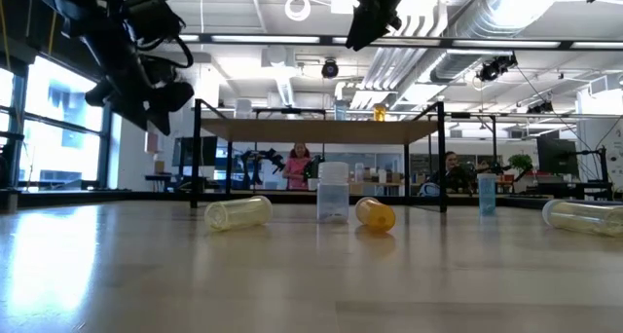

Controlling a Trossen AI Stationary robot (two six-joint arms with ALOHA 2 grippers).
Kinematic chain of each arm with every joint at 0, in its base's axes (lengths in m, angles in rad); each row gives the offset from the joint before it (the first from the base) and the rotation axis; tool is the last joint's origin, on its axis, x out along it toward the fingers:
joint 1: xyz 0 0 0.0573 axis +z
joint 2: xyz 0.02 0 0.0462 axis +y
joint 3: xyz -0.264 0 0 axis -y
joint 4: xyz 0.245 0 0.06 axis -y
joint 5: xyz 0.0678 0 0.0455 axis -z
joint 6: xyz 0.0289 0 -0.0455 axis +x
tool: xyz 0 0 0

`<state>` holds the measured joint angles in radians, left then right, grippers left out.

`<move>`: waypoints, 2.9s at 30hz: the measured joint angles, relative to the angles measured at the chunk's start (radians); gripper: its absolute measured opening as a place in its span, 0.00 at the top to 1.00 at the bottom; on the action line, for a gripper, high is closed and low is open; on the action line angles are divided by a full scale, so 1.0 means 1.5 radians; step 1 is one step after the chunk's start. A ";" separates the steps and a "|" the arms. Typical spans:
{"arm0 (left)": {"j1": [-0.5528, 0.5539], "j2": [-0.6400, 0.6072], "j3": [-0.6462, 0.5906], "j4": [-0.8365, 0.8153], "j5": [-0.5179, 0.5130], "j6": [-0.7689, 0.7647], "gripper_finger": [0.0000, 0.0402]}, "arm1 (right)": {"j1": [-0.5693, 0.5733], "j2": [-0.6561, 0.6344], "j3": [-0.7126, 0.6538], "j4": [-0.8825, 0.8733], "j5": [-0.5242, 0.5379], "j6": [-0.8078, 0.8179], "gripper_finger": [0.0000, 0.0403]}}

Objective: Pick and place medicine bottles onto shelf by color
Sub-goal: Put the top transparent pill bottle on the shelf aligned with the other transparent pill bottle

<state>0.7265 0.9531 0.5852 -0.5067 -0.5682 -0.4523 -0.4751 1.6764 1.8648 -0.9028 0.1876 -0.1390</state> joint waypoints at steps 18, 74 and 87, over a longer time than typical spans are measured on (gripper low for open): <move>0.000 -0.036 0.280 -0.174 0.073 0.123 0.65 | 0.000 0.000 0.000 0.000 0.002 0.000 0.57; -0.035 0.334 0.415 -0.116 0.266 0.244 0.65 | 0.000 0.000 0.000 -0.029 0.013 0.005 0.57; -0.033 0.325 0.414 -0.134 0.270 0.234 0.64 | 0.000 0.000 0.000 -0.029 0.013 0.005 0.57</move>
<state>0.6765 1.4406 1.2068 -0.7070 -0.1626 -0.1013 -0.4751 1.6764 1.8648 -0.9459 0.2072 -0.1314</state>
